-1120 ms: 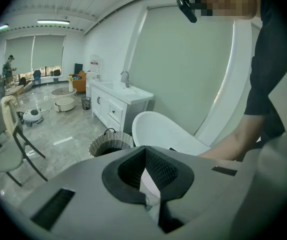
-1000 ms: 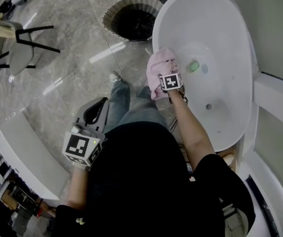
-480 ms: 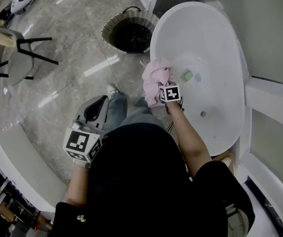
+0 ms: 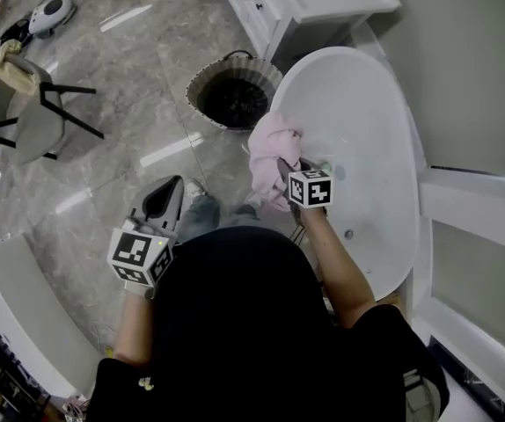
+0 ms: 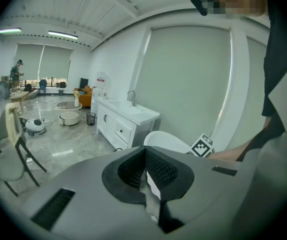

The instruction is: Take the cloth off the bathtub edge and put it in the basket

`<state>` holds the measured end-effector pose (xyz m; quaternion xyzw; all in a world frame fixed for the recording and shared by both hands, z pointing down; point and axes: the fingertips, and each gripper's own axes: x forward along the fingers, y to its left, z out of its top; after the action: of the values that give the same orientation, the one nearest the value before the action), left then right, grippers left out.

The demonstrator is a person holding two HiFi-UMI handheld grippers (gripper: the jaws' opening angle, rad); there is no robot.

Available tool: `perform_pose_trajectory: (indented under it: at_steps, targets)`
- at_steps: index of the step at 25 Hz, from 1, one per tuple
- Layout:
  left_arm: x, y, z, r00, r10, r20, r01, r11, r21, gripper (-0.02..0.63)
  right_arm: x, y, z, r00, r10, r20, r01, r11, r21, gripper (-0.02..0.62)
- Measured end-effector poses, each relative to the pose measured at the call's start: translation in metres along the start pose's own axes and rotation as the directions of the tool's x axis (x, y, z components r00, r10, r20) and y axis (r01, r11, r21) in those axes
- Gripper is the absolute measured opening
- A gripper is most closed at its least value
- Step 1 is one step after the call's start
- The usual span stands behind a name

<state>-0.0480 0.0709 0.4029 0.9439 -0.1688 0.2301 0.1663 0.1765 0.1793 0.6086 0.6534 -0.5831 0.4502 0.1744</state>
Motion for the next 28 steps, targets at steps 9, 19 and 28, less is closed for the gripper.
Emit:
perform_pose_trajectory:
  at_steps: [9, 19, 28]
  targets:
    - [-0.027, 0.042, 0.024, 0.994, 0.046, 0.099, -0.044, 0.999, -0.019, 0.013, -0.073, 0.064, 0.091, 0.981, 0.09, 0.174, -0.091, 0.996, 0.001, 0.097]
    - [-0.038, 0.094, 0.038, 0.988, 0.042, 0.15, -0.033, 0.998, -0.061, 0.012, -0.092, 0.138, 0.169, 0.948, 0.172, 0.267, -0.165, 0.985, -0.048, 0.097]
    - [-0.058, 0.158, 0.041, 0.987, 0.008, 0.163, 0.001, 0.998, -0.059, 0.012, -0.061, 0.195, 0.234, 0.925, 0.195, 0.326, -0.191, 0.981, -0.047, 0.097]
